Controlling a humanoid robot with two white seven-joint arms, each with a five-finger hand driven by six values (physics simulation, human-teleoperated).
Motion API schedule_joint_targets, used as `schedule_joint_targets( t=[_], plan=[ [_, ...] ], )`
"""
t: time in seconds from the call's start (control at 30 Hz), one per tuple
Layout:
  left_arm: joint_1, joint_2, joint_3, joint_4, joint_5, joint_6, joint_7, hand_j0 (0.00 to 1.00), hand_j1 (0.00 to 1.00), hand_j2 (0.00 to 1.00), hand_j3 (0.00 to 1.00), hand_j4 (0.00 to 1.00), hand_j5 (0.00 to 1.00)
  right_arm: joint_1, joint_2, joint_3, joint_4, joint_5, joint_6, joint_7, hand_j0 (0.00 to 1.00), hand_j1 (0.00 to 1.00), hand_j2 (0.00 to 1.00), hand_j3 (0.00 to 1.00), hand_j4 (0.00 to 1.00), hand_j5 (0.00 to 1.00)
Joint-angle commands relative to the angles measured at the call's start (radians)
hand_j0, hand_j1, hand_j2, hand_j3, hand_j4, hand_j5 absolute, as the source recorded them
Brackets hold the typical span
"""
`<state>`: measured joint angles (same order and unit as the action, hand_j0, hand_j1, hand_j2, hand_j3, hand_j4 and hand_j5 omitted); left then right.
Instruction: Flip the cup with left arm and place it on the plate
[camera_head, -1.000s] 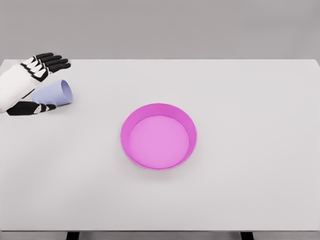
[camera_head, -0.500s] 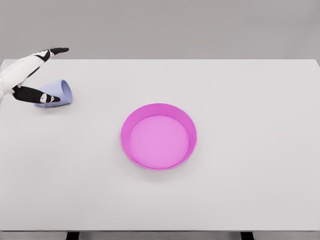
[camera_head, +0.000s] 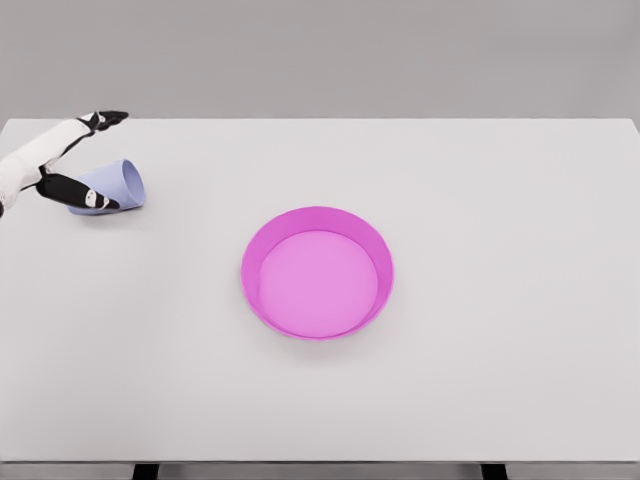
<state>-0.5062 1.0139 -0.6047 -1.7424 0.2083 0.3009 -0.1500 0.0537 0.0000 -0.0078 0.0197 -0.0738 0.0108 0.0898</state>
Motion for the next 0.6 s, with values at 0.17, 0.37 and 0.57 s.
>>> schedule_joint_targets(
  t=[0.17, 0.37, 0.57],
  plan=[
    [-0.014, -0.003, -0.073, 0.038, -0.006, 0.101, 0.012, 1.0, 1.0, 1.0, 1.0, 1.0, 1.0, 0.0, 0.0, 0.0, 0.0, 0.0, 0.0, 0.001, 1.0, 1.0, 1.0, 1.0, 1.0, 1.0],
    [-0.097, -0.006, -0.155, 0.104, -0.006, 0.122, 0.012, 1.0, 1.0, 1.0, 1.0, 1.0, 1.0, 0.0, 0.0, 0.0, 0.0, 0.0, 0.0, 0.001, 1.0, 1.0, 1.0, 1.0, 1.0, 1.0],
    [-0.17, -0.043, -0.244, 0.159, -0.007, 0.121, 0.004, 1.0, 1.0, 1.0, 1.0, 1.0, 1.0, 0.0, 0.0, 0.0, 0.0, 0.0, 0.0, -0.001, 1.0, 1.0, 1.0, 1.0, 1.0, 1.0]
  ],
)
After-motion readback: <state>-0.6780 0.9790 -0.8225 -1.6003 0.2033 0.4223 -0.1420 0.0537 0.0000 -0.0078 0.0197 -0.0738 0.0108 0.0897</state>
